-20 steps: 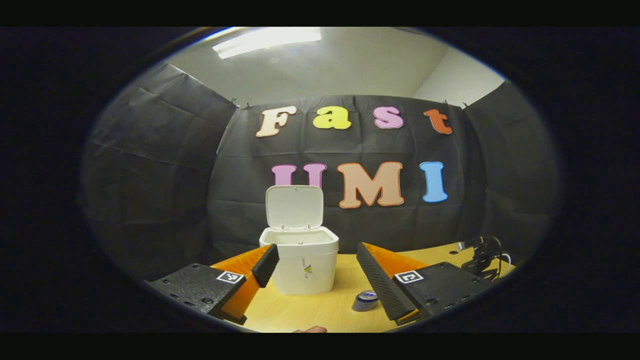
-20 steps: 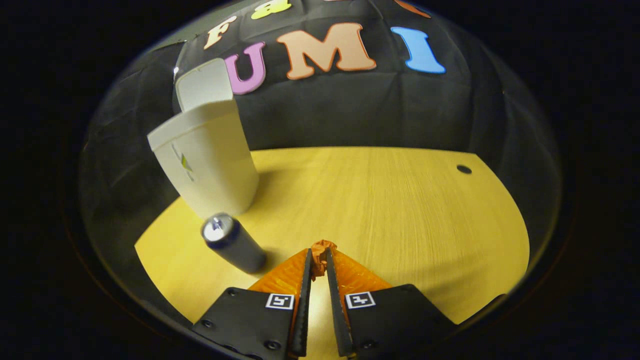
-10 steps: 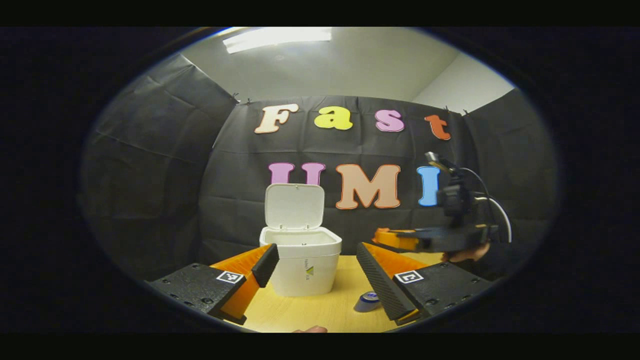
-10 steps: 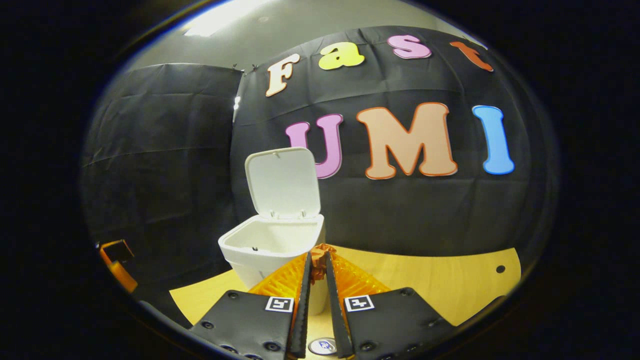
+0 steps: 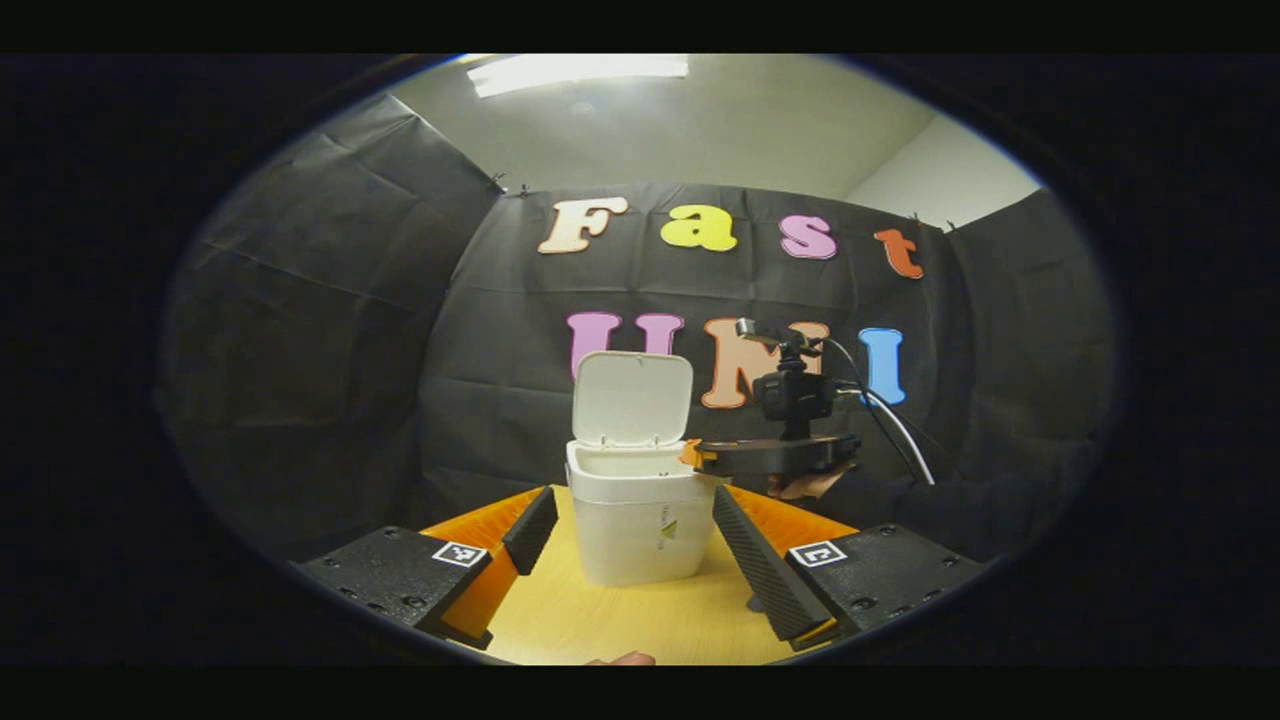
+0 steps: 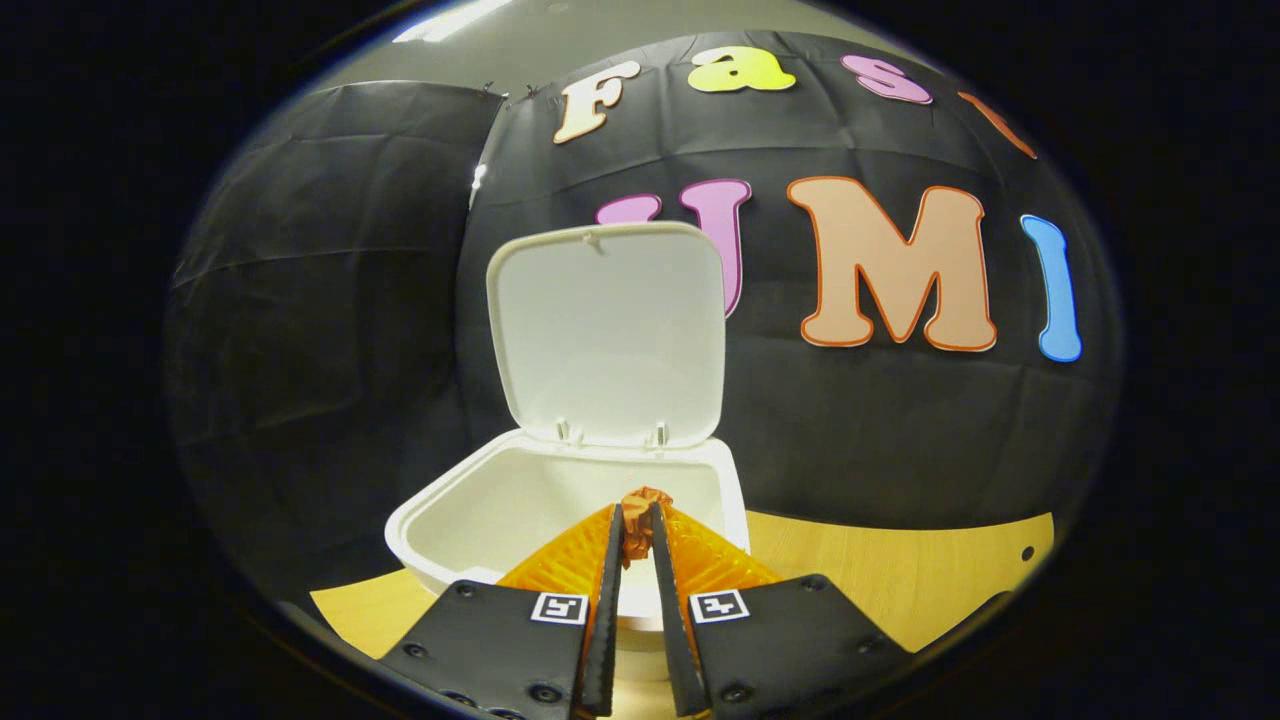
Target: Press the lid of the desktop garbage bin to open it, pick up the crumpled paper on the desktop and throw it into the bin, then pick up the pop can on the desktop and drop it into the bin, and finally close the garbage bin lid.
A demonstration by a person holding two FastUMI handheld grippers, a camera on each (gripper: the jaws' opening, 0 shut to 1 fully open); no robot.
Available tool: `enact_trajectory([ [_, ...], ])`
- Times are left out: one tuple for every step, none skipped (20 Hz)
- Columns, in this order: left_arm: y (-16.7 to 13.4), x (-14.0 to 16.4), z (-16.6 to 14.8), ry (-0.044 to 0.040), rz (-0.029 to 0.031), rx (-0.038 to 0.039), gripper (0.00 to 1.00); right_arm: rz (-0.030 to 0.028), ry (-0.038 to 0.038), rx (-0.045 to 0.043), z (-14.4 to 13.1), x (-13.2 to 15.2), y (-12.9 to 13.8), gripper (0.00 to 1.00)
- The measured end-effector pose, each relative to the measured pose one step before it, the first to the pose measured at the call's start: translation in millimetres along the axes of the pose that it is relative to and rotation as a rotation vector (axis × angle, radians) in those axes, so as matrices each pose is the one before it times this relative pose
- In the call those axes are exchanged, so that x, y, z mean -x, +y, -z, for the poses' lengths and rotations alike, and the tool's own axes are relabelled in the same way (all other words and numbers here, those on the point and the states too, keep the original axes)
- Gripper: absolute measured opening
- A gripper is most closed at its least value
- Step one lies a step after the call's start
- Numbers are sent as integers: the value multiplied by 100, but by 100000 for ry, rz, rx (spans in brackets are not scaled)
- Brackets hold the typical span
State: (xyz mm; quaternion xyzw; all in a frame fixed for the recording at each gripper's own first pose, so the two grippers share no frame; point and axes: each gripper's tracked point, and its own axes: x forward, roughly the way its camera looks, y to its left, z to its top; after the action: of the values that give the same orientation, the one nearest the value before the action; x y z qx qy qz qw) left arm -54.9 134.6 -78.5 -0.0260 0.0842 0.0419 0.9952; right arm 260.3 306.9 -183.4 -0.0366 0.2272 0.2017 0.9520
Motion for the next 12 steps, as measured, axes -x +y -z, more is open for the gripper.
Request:
enact_trajectory([
  [430,-14,141,327,-423,13,93,760,2212,-44,497,-369,-64,23],
  [173,5,96,94,-232,270,92,-244,-1790,1111,-407,-142,295,23],
  [152,-96,107,72,-206,303,93,-1613,-39,125,-125,205,574,26],
  [70,-148,89,290,-164,354,94,1552,159,1038,-35,169,-147,49],
  [-163,-232,83,353,214,341,93,2662,-889,1857,-155,-33,-715,54],
  [-293,-174,-8,71,249,-118,93,484,-1833,509,-460,723,-578,67],
  [-336,-154,-30,-349,679,-431,93,72,-2332,-473,-840,771,-394,78],
  [-543,-189,-3,-274,941,-751,93,582,-3160,-629,-780,1556,-585,84],
  [-648,-276,167,-117,734,-1042,92,536,-4267,-587,-1247,1709,-836,85],
  [-679,-426,71,-129,804,-1185,92,966,-4935,-472,-1273,1738,-1129,86],
  [-731,-439,120,-229,791,-881,92,1469,-4751,-91,-1330,1887,-1339,87],
  [-939,-430,252,153,1383,-255,92,1927,-5096,267,-1385,1982,-1750,87],
])
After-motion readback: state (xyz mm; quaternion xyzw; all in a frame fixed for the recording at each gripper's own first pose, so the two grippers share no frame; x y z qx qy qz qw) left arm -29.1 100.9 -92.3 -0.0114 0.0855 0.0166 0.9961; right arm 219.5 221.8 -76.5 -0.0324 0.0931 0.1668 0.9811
